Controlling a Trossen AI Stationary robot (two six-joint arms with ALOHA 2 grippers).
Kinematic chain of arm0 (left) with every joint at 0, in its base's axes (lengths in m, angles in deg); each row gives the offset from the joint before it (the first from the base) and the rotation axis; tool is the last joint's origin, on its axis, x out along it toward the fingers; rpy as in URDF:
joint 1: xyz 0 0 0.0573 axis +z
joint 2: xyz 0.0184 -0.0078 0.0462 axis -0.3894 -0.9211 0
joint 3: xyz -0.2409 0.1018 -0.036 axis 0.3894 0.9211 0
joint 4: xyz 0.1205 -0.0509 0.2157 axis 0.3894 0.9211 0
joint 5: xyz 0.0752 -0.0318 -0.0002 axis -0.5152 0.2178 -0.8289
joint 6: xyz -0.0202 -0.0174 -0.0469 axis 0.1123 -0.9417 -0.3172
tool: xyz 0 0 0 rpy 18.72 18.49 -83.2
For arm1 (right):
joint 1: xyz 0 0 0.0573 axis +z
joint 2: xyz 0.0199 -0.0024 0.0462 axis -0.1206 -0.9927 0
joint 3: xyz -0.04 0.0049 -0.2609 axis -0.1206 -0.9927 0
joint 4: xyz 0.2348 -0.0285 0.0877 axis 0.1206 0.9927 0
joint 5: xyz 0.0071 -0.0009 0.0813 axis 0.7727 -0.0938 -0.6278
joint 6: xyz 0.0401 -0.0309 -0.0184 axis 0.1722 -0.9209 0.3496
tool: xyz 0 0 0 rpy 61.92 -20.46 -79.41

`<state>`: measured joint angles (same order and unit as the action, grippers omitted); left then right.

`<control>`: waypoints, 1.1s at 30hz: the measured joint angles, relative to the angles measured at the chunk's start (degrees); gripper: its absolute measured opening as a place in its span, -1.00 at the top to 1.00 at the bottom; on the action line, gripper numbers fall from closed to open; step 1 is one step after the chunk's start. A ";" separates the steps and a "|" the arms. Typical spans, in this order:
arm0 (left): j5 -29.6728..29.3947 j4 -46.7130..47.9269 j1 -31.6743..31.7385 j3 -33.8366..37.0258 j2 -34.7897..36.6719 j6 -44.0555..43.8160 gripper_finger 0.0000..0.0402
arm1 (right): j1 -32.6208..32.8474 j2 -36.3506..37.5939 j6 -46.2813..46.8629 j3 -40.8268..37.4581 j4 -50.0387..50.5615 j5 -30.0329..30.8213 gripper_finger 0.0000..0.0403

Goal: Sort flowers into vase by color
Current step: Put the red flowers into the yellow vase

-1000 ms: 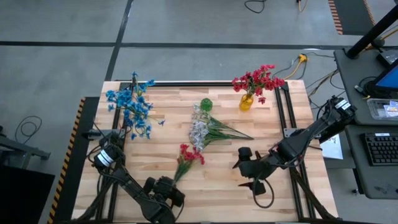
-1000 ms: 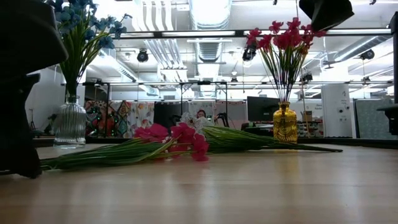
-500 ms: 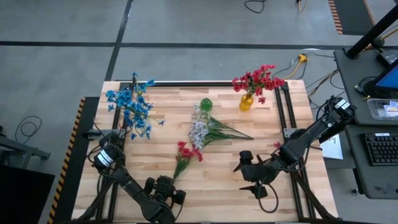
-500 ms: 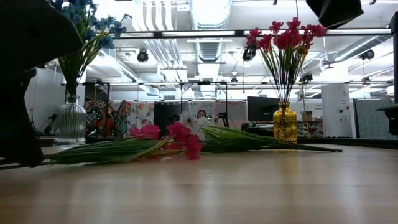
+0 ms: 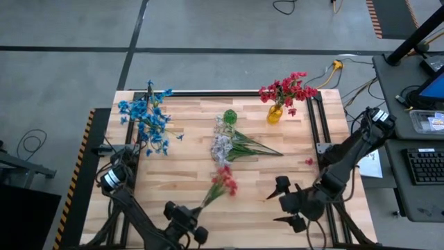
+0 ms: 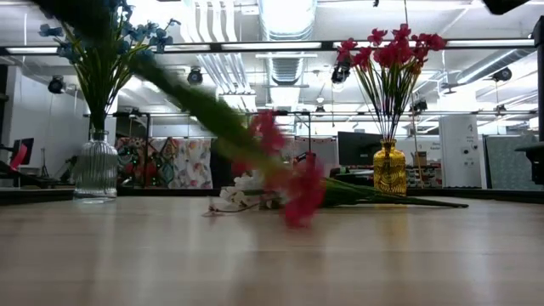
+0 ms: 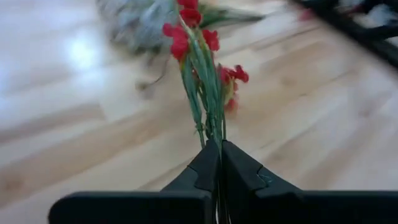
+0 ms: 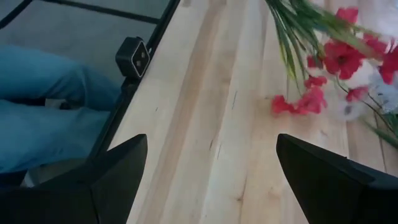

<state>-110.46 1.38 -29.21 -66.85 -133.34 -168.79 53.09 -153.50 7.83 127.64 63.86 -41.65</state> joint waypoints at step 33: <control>7.54 -16.93 4.86 6.31 0.02 18.14 0.97 | 5.21 -0.02 3.48 -0.31 -1.27 10.23 -0.74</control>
<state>-102.92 -15.55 -24.35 -60.54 -133.31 -150.64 58.30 -153.52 11.31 127.33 62.59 -31.42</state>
